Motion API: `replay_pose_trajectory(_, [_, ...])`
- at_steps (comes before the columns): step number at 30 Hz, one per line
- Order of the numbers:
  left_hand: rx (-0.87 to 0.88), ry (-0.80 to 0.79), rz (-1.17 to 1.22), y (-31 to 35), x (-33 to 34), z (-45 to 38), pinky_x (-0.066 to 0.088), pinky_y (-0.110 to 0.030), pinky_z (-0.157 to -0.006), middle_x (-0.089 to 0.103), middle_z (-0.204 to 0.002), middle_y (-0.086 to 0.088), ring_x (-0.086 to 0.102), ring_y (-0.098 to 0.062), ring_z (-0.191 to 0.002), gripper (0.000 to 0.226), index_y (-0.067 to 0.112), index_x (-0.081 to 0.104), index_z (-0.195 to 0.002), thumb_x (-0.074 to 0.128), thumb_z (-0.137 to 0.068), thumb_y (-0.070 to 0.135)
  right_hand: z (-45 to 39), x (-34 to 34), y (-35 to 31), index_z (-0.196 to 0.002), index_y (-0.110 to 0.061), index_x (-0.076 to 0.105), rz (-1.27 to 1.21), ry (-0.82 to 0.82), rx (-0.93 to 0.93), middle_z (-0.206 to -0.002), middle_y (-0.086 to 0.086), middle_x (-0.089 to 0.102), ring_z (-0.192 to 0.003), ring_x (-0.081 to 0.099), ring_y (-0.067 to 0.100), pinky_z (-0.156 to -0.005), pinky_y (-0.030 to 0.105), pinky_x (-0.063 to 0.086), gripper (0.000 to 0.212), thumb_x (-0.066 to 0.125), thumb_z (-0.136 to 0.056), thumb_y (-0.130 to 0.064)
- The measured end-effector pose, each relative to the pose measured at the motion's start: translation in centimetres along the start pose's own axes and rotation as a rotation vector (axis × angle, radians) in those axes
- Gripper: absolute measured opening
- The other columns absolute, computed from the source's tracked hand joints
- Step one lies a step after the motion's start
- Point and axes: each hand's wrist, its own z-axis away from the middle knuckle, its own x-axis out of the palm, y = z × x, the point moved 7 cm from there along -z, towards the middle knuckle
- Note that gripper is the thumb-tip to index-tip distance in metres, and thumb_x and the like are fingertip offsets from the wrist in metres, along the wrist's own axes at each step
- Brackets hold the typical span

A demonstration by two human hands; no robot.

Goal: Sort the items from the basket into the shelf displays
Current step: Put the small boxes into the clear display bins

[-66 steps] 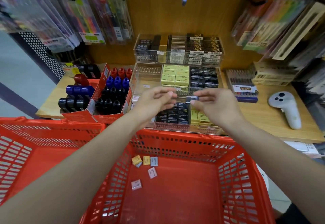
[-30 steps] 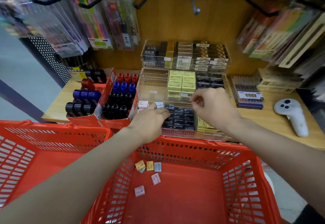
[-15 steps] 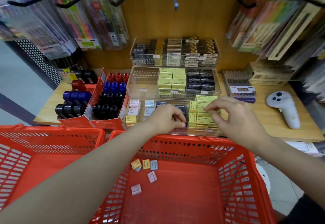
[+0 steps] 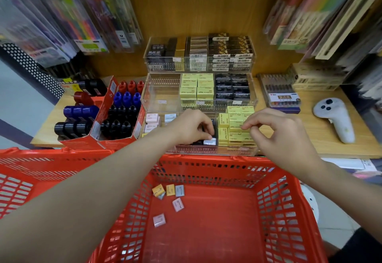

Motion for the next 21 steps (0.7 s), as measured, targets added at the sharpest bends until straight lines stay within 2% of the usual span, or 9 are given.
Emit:
replay_pose_trajectory(3, [0.053, 0.041, -0.034, 0.1, -0.1, 0.2, 0.047, -0.025, -0.078, 0.073, -0.091, 0.004, 0.062, -0.009, -0.082, 0.007, 0.017, 0.078, -0.093, 0.075, -0.087, 0.019, 0.1, -0.1, 0.2, -0.084, -0.018, 0.076, -0.012, 0.010, 0.003, -0.088, -0.011, 0.068, -0.087, 0.064, 0.003, -0.082, 0.018, 0.049, 0.022, 0.064, -0.084, 0.000])
replay_pose_trajectory(6, [0.068, 0.024, -0.049, 0.0, 0.5, 0.4, 0.041, -0.018, -0.072, 0.065, -0.083, 0.010, 0.057, -0.005, -0.076, 0.006, 0.016, 0.078, -0.091, 0.076, -0.087, 0.019, 0.2, -0.2, 0.3, -0.084, -0.018, 0.076, -0.008, 0.021, -0.001, -0.087, -0.009, 0.068, -0.087, 0.064, 0.005, -0.082, 0.017, 0.048, 0.022, 0.064, -0.083, 0.001])
replay_pose_trajectory(11, [0.023, 0.018, -0.026, -0.3, 0.7, 0.2, 0.037, -0.009, -0.064, 0.067, -0.081, 0.009, 0.056, 0.003, -0.071, 0.004, 0.018, 0.078, -0.090, 0.076, -0.087, 0.018, 0.3, 0.2, 0.7, -0.086, -0.017, 0.076, -0.007, 0.014, 0.019, -0.089, -0.010, 0.068, -0.088, 0.064, 0.004, -0.083, 0.023, 0.050, 0.020, 0.064, -0.084, -0.001])
replay_pose_trajectory(13, [0.016, 0.013, -0.019, -0.3, 0.7, 0.1, 0.036, -0.008, -0.063, 0.066, -0.081, 0.010, 0.056, 0.004, -0.071, 0.005, 0.018, 0.078, -0.091, 0.076, -0.086, 0.018, 0.1, 0.7, 0.7, -0.095, -0.018, 0.075, 0.040, -0.020, 0.016, -0.101, -0.008, 0.068, -0.098, 0.062, 0.006, -0.091, 0.030, 0.049, 0.017, 0.063, -0.087, -0.009])
replay_pose_trajectory(14, [0.015, 0.011, -0.022, -0.3, 0.7, 0.2, 0.036, -0.008, -0.064, 0.066, -0.081, 0.010, 0.056, 0.003, -0.072, 0.005, 0.018, 0.078, -0.091, 0.076, -0.087, 0.019, -0.1, 1.3, 0.6, -0.106, -0.020, 0.073, 0.087, -0.069, 0.007, -0.114, -0.006, 0.065, -0.110, 0.058, 0.009, -0.098, 0.036, 0.047, 0.020, 0.061, -0.090, -0.016])
replay_pose_trajectory(15, [0.017, 0.013, -0.026, -0.4, 0.7, 0.2, 0.036, -0.009, -0.065, 0.066, -0.082, 0.011, 0.056, 0.002, -0.073, 0.006, 0.019, 0.078, -0.092, 0.076, -0.087, 0.019, -0.3, 2.1, 0.5, -0.119, -0.023, 0.068, 0.147, -0.149, -0.004, -0.130, -0.005, 0.059, -0.123, 0.051, 0.013, -0.107, 0.042, 0.041, 0.028, 0.058, -0.093, -0.026])
replay_pose_trajectory(17, [0.019, 0.017, -0.023, -0.5, 0.8, 0.2, 0.038, -0.013, -0.070, 0.065, -0.083, 0.012, 0.056, 0.000, -0.076, 0.008, 0.019, 0.078, -0.095, 0.075, -0.087, 0.021, -0.3, 4.3, 0.3, -0.141, -0.035, 0.049, 0.319, -0.363, -0.050, -0.155, -0.006, 0.035, -0.143, 0.029, 0.015, -0.118, 0.049, 0.022, 0.047, 0.042, -0.097, -0.048])
replay_pose_trajectory(19, [0.023, 0.007, -0.014, -0.6, 0.8, 0.3, 0.039, -0.012, -0.072, 0.065, -0.085, 0.012, 0.056, 0.001, -0.078, 0.011, 0.020, 0.077, -0.097, 0.076, -0.087, 0.023, 0.2, 6.3, 0.7, -0.152, -0.043, 0.025, 0.483, -0.534, -0.083, -0.164, -0.008, 0.010, -0.151, 0.007, 0.015, -0.120, 0.052, 0.008, 0.062, 0.021, -0.093, -0.063])
replay_pose_trajectory(21, [0.021, -0.006, 0.006, -0.8, 0.9, 0.5, 0.037, -0.005, -0.067, 0.064, -0.084, 0.015, 0.057, 0.006, -0.076, 0.013, 0.021, 0.077, -0.098, 0.077, -0.085, 0.024, 0.6, 6.8, 1.4, -0.154, -0.043, 0.013, 0.544, -0.558, -0.101, -0.165, -0.008, 0.001, -0.151, -0.002, 0.015, -0.120, 0.053, 0.004, 0.067, 0.011, -0.091, -0.067])
